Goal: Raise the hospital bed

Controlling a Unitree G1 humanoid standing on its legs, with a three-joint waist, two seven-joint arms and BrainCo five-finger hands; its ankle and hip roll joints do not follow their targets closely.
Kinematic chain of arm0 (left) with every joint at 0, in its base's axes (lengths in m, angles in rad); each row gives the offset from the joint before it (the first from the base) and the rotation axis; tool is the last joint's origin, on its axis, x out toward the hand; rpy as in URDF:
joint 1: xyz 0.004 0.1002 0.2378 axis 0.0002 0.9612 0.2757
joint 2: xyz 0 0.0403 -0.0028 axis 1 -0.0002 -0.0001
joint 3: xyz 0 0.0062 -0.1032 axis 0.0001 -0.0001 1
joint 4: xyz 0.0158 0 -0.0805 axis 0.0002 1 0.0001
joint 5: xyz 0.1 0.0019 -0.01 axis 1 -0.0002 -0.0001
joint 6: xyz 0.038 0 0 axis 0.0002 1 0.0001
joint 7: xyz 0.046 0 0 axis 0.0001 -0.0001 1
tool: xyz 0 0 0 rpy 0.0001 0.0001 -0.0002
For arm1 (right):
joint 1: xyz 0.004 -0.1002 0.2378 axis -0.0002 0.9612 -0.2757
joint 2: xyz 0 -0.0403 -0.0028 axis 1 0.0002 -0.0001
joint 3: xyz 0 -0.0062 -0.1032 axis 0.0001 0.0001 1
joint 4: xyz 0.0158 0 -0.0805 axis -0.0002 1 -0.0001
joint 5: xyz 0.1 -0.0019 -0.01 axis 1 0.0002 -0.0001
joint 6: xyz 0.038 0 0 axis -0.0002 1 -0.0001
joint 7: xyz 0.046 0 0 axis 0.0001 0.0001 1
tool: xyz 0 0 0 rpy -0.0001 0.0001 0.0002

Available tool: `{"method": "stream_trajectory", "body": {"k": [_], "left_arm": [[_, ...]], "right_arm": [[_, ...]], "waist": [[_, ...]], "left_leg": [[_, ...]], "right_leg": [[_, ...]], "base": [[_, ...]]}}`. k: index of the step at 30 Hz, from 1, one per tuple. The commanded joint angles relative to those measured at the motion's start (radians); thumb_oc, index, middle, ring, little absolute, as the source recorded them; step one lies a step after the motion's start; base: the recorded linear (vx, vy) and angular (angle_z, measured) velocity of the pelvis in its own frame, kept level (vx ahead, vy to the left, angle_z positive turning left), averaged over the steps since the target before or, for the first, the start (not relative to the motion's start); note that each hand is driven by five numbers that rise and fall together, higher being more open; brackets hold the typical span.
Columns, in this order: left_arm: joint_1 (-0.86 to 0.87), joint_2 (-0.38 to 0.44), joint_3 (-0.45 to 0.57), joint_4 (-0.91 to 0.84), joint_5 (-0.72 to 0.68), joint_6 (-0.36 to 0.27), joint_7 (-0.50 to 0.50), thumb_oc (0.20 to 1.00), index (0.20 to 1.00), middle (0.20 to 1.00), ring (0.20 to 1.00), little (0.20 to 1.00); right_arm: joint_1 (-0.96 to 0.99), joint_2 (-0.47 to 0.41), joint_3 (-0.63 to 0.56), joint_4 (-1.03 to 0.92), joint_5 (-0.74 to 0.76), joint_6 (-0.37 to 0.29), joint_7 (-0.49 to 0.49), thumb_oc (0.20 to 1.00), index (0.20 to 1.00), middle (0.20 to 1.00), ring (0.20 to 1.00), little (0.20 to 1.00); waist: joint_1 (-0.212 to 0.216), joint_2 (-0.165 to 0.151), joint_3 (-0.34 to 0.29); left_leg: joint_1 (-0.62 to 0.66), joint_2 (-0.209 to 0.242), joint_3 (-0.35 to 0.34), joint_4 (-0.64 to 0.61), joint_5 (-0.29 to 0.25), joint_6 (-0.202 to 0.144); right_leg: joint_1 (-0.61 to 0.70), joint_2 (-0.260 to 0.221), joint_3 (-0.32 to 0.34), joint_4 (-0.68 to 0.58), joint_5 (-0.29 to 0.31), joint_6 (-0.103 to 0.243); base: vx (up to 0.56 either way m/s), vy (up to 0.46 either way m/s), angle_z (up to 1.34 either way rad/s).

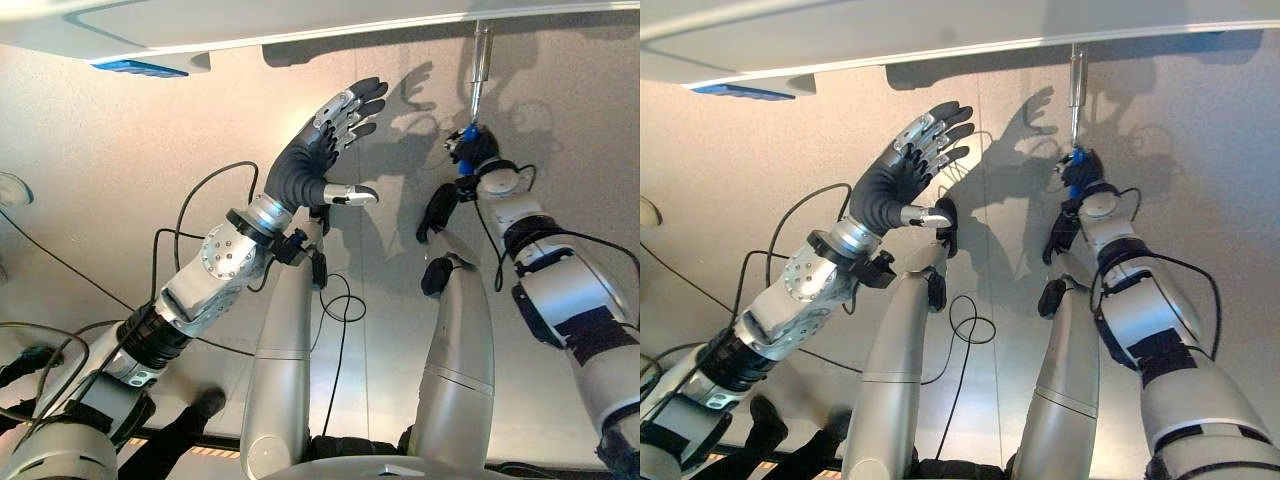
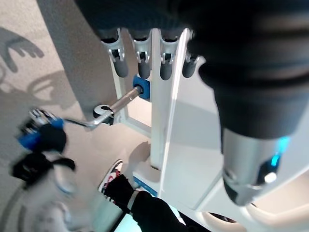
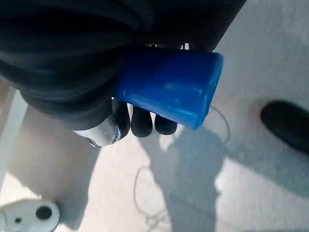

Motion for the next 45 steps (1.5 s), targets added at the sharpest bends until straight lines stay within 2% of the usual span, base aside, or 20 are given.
{"method": "stream_trajectory", "body": {"k": [1,11,13,17,19,20,22,23,27,32,35,45], "left_arm": [[0.038,-0.048,0.073,-0.098,0.033,-0.043,0.018,1.000,1.000,1.000,1.000,1.000],[0.049,-0.056,0.091,-0.106,0.041,-0.040,0.045,1.000,1.000,1.000,1.000,1.000],[0.056,-0.053,0.098,-0.108,0.037,-0.042,0.047,1.000,1.000,1.000,1.000,1.000],[0.070,-0.042,0.109,-0.110,0.036,-0.043,0.048,1.000,1.000,1.000,1.000,1.000],[0.086,-0.021,0.121,-0.114,0.031,-0.047,0.044,1.000,1.000,1.000,1.000,1.000],[0.086,-0.022,0.121,-0.114,0.031,-0.047,0.044,1.000,1.000,1.000,1.000,1.000],[0.099,0.003,0.133,-0.114,0.022,-0.054,0.038,1.000,1.000,1.000,1.000,1.000],[0.099,0.003,0.133,-0.114,0.022,-0.054,0.038,1.000,1.000,1.000,1.000,1.000],[0.107,0.056,0.139,-0.102,0.020,-0.065,0.030,1.000,1.000,1.000,1.000,1.000],[0.113,0.061,0.145,-0.093,0.025,-0.072,0.035,1.000,1.000,1.000,1.000,1.000],[0.138,0.073,0.174,-0.094,0.040,-0.076,0.040,1.000,1.000,1.000,1.000,1.000],[0.195,0.097,0.222,-0.120,0.032,-0.078,0.032,1.000,1.000,1.000,1.000,1.000]], "right_arm": [[0.070,-0.006,0.101,0.024,-0.096,0.024,0.024,0.200,0.200,0.200,0.200,0.200],[0.058,0.103,0.179,-0.057,-0.172,0.025,0.029,0.200,0.200,0.200,0.200,0.200],[0.062,0.126,0.203,-0.130,-0.156,0.010,0.041,0.200,0.200,0.200,0.200,0.200],[0.077,0.120,0.219,-0.267,-0.112,-0.011,0.052,0.200,0.200,0.200,0.200,0.200],[0.108,0.078,0.219,-0.456,-0.032,-0.040,0.068,0.200,0.200,0.200,0.200,0.200],[0.108,0.078,0.219,-0.457,-0.032,-0.040,0.067,0.200,0.200,0.200,0.200,0.200],[0.147,0.024,0.202,-0.615,0.072,-0.073,0.087,0.200,0.200,0.200,0.200,0.200],[0.147,0.024,0.202,-0.615,0.072,-0.072,0.087,0.200,0.200,0.200,0.200,0.200],[0.247,-0.083,0.177,-0.916,0.268,-0.129,0.155,0.200,0.200,0.200,0.200,0.200],[0.296,-0.119,0.150,-1.029,0.355,-0.152,0.180,0.200,0.200,0.200,0.200,0.200],[0.353,-0.156,0.095,-1.131,0.411,-0.185,0.184,0.200,0.200,0.200,0.200,0.200],[0.484,-0.225,-0.076,-1.295,0.438,-0.242,0.129,0.200,0.200,0.200,0.200,0.200]], "waist": [[-0.014,0.110,-0.027],[-0.012,0.111,-0.027],[-0.013,0.108,-0.027],[-0.020,0.099,-0.027],[-0.029,0.088,-0.027],[-0.029,0.088,-0.027],[-0.038,0.078,-0.027],[-0.038,0.079,-0.027],[-0.059,0.063,-0.027],[-0.067,0.060,-0.027],[-0.079,0.054,-0.027],[-0.102,0.033,-0.027]], "left_leg": [[-0.038,-0.002,-0.026,-0.032,0.036,-0.012],[-0.049,-0.007,-0.023,-0.027,0.036,-0.011],[-0.050,-0.007,-0.021,-0.025,0.037,-0.011],[-0.048,-0.006,-0.021,-0.025,0.038,-0.011],[-0.043,-0.003,-0.018,-0.030,0.040,-0.011],[-0.043,-0.003,-0.018,-0.030,0.040,-0.011],[-0.035,0.000,-0.016,-0.037,0.041,-0.011],[-0.035,0.000,-0.016,-0.037,0.041,-0.011],[-0.024,0.004,-0.014,-0.042,0.043,-0.010],[-0.017,0.005,-0.012,-0.045,0.045,-0.010],[-0.007,0.007,-0.012,-0.050,0.046,-0.010],[0.007,0.013,-0.020,-0.051,0.045,-0.017]], "right_leg": [[0.019,0.020,-0.025,0.026,0.022,0.078],[0.010,0.020,-0.026,0.028,0.020,0.077],[0.008,0.021,-0.027,0.029,0.020,0.077],[0.011,0.021,-0.026,0.025,0.023,0.076],[0.015,0.021,-0.025,0.021,0.025,0.076],[0.015,0.021,-0.025,0.021,0.025,0.076],[0.020,0.022,-0.022,0.011,0.027,0.077],[0.020,0.022,-0.022,0.011,0.027,0.077],[0.032,0.025,-0.020,0.003,0.028,0.078],[0.039,0.025,-0.018,-0.001,0.029,0.079],[0.048,0.026,-0.019,-0.009,0.031,0.082],[0.064,0.030,-0.021,-0.007,0.031,0.083]], "base": [[0.00,0.000,0.00],[0.00,0.000,0.00],[0.00,0.000,0.00],[0.00,0.000,0.00],[0.00,0.000,0.00],[0.00,0.000,0.00],[0.00,0.003,-0.02],[0.00,0.000,0.00],[0.00,0.000,0.00],[0.00,0.000,-0.02],[0.00,0.000,0.00],[0.00,0.000,0.00]]}}
